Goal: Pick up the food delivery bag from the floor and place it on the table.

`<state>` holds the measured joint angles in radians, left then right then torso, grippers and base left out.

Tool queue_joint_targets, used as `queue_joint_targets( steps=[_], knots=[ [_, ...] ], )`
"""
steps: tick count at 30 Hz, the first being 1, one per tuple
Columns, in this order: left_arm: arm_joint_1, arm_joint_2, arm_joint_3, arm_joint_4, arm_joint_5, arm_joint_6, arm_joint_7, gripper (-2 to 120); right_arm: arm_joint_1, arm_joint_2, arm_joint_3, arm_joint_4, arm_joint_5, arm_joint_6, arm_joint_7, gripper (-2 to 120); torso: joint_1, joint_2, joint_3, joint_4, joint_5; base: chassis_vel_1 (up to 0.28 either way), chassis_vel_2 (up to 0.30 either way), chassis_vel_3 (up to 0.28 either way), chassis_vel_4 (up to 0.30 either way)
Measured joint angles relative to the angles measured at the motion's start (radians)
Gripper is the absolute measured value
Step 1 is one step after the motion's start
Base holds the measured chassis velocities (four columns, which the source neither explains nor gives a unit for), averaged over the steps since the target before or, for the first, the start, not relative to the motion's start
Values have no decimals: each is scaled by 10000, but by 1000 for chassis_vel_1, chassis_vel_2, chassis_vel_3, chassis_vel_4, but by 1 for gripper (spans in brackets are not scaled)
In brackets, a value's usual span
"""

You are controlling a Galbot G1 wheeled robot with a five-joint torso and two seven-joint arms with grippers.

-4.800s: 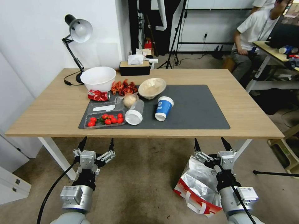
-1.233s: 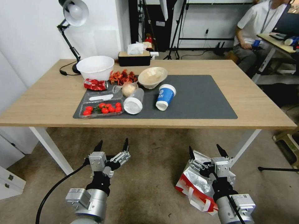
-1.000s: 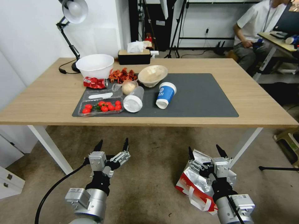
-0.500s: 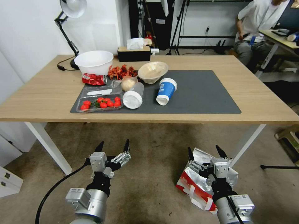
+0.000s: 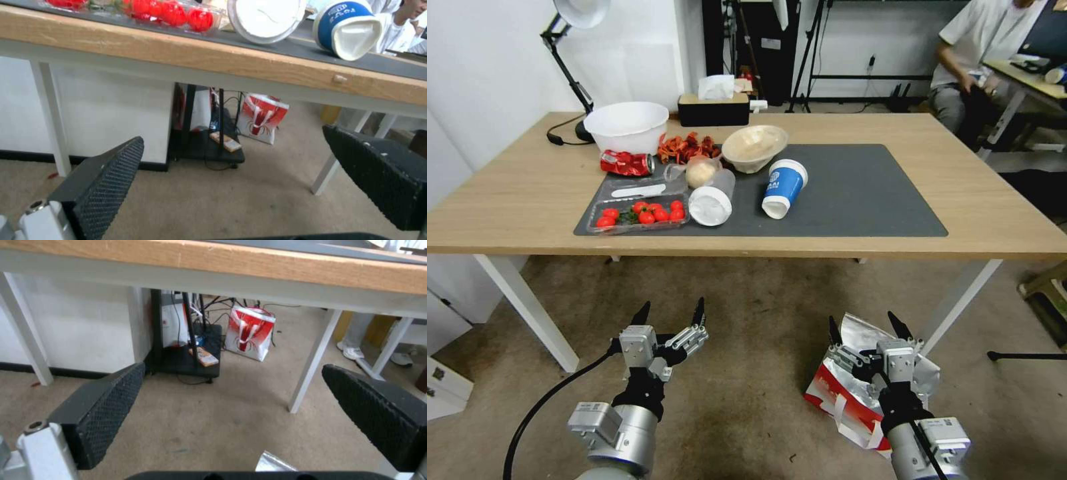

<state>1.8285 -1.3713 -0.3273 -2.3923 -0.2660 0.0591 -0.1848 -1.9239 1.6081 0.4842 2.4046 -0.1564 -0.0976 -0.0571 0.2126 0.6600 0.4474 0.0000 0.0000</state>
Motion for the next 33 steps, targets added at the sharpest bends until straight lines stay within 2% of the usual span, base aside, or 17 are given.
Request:
queue_joint_targets(
  steps=[15, 25, 33],
  knots=[
    [-14, 43, -21, 13, -40, -118, 2, 100, -44, 0, -117, -141, -120, 46, 84, 100, -252, -645, -392, 0, 0, 0, 0, 0, 0],
    [-4, 29, -15, 15, -13, -119, 4, 100, -45, -1, -117, -144, -122, 47, 85, 100, -308, -801, -492, 0, 0, 0, 0, 0, 0],
    [41, -61, -7, -88, -38, -120, 23, 100, -42, 0, -116, -146, -122, 47, 86, 100, -490, -1272, -783, 0, 0, 0, 0, 0, 0]
  ],
)
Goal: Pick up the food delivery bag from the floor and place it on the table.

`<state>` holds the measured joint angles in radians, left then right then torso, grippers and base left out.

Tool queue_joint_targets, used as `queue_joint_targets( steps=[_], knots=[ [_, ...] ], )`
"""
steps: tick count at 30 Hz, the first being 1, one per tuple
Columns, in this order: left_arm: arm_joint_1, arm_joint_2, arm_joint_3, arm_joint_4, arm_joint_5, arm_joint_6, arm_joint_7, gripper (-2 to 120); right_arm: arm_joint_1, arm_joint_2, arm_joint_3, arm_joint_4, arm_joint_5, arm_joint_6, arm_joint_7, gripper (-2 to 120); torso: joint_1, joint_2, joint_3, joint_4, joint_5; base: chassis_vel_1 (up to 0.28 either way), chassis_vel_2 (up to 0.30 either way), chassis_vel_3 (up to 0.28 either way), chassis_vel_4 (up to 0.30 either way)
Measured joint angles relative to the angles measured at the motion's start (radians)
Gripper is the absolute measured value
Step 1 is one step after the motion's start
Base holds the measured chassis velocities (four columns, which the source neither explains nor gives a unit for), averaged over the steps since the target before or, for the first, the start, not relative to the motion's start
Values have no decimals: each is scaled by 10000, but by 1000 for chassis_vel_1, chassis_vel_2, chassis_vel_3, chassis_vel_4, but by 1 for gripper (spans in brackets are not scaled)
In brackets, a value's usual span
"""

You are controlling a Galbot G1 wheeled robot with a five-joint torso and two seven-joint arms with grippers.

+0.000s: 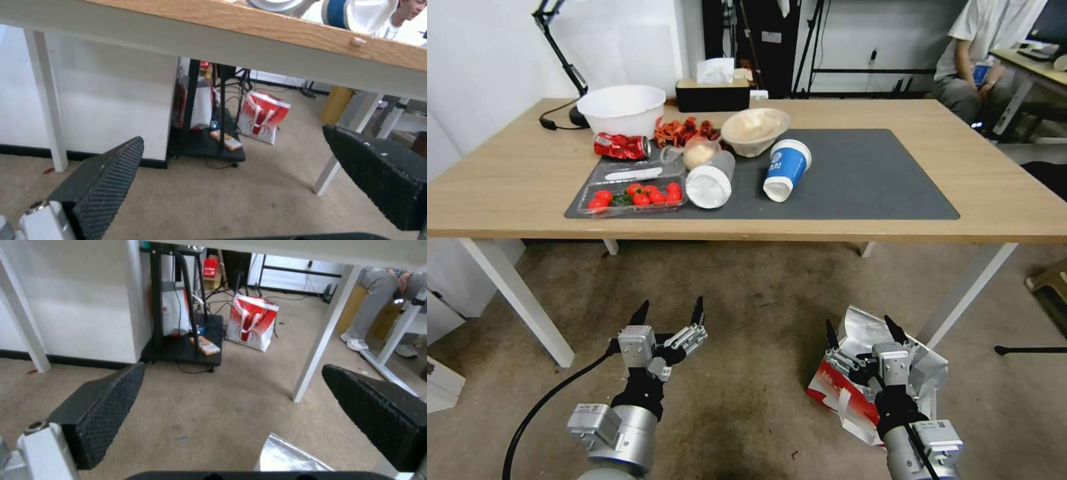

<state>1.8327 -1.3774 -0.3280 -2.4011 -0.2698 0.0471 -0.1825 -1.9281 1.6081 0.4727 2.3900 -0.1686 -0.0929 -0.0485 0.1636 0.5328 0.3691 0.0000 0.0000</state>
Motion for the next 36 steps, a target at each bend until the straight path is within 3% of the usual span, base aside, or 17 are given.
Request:
queue_joint_targets(
  steps=[7, 36],
  knots=[
    [-2, -4, 36, 116, 189, -105, 101, 100, -1, 0, 2, 0, 0, 0, 1, 100, -173, -430, -259, 0, 1, 0, 0, 0, 0],
    [29, 78, -23, 294, 412, -307, 191, 100, -17, 0, 6, 40, -3, -1, 2, 100, -571, -1595, -1021, 0, 0, 0, 0, 0, 0]
  ],
)
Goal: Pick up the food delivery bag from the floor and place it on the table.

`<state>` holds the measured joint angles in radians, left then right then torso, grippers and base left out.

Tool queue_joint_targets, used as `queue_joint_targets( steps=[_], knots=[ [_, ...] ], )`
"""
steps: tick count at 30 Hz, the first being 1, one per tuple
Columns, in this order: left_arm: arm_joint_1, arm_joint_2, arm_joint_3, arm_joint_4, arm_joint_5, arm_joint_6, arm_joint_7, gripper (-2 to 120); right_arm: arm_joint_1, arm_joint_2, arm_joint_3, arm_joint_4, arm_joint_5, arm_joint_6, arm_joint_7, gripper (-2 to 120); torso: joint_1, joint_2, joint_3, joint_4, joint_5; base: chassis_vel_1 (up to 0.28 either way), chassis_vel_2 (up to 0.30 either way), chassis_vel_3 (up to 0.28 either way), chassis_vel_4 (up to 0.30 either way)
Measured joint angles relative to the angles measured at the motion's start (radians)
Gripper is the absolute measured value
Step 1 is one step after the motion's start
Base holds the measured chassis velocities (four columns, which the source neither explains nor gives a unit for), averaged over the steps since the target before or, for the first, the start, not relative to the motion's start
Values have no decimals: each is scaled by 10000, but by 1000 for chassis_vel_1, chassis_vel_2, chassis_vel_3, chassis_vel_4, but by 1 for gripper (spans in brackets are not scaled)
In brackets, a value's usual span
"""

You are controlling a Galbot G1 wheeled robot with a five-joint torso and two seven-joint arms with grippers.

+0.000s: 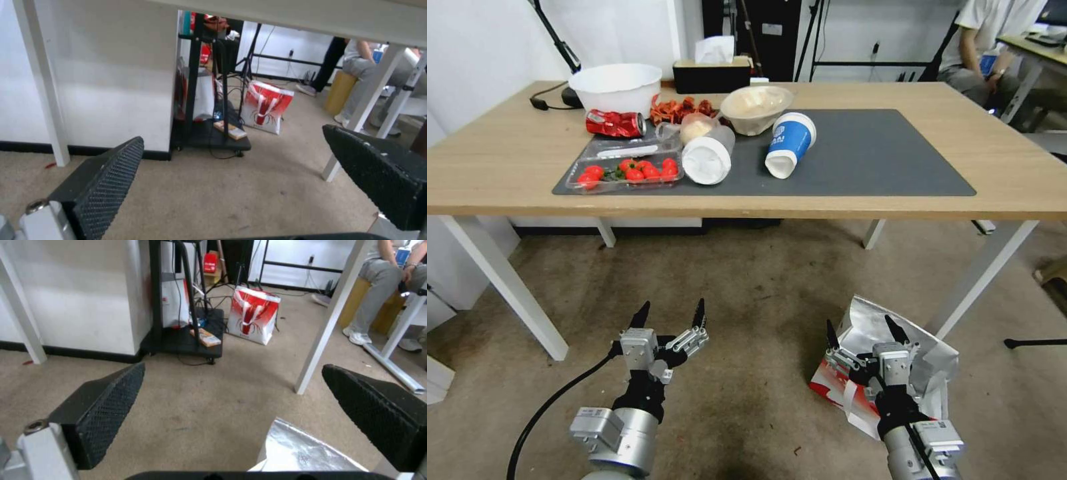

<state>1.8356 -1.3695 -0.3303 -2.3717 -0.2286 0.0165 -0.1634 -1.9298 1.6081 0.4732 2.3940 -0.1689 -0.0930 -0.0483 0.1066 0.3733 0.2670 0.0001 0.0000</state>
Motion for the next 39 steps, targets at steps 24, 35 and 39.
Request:
queue_joint_targets(
  steps=[24, 35, 39],
  knots=[
    [-359, 490, -193, 442, -65, 26, 50, 100, 1, 0, 178, 88, 40, -1, 1, 100, -285, -939, -658, 0, 0, 0, 0, 0, 0],
    [-365, 461, -192, 507, -52, 22, 63, 100, 4, 0, 187, 91, 42, 2, -1, 100, -404, -1345, -946, 0, 0, 0, 0, 0, 0],
    [-384, 453, -196, 527, -53, 25, 14, 100, 6, 0, 191, 80, 42, 2, -5, 100, -439, -1511, -1072, 0, 0, 0, 0, 0, 0]
  ],
)
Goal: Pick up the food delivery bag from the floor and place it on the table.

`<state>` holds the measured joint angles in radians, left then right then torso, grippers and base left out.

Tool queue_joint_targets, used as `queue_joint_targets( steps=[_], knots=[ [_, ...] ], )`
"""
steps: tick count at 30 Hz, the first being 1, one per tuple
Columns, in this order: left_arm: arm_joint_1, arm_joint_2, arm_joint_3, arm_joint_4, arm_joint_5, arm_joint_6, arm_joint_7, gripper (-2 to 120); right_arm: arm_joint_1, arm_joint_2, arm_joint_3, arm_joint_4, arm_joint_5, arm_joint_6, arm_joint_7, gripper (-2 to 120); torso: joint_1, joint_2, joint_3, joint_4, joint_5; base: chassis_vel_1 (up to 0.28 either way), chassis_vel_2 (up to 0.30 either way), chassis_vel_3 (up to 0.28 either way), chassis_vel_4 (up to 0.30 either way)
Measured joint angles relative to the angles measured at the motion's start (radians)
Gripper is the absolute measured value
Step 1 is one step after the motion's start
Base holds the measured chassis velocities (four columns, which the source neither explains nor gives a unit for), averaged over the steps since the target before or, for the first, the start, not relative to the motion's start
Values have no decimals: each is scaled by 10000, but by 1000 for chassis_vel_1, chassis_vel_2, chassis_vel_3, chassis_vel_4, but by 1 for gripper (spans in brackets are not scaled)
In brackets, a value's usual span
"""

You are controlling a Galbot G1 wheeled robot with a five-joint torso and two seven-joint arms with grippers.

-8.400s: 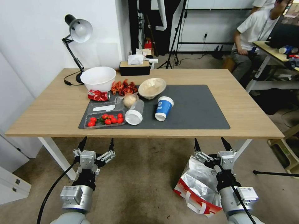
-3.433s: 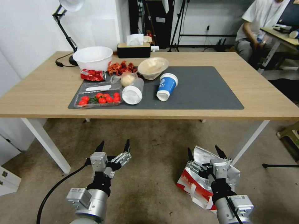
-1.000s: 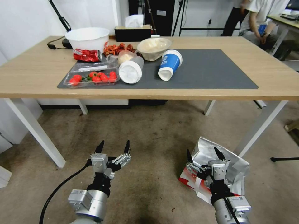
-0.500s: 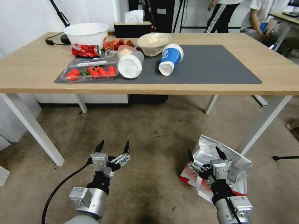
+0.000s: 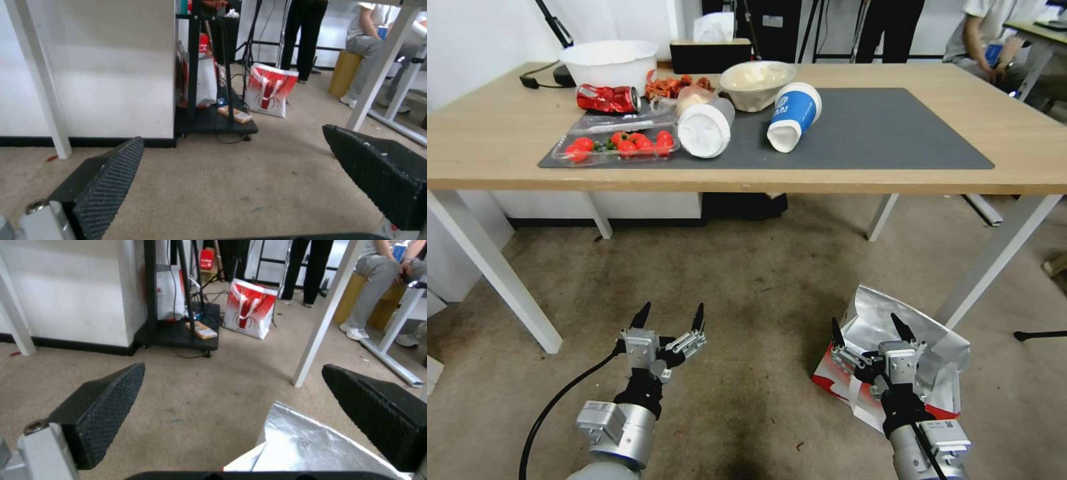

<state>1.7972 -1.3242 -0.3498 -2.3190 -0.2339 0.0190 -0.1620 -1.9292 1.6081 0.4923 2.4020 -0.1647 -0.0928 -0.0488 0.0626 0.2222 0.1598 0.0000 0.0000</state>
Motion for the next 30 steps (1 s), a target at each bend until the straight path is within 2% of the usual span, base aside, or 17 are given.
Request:
queue_joint_targets(
  steps=[13, 30],
  knots=[
    [-246, -1, -222, 210, -61, 76, -350, 100, 47, 0, 81, -187, -40, 65, -197, 100, -107, -535, -430, 0, 0, 0, 0, 0, 0],
    [-192, -89, -218, 238, -89, 90, -429, 100, 100, 0, 86, -268, -82, 123, -442, 100, -220, -1179, -961, 0, 0, 0, 0, 0, 0]
  ],
)
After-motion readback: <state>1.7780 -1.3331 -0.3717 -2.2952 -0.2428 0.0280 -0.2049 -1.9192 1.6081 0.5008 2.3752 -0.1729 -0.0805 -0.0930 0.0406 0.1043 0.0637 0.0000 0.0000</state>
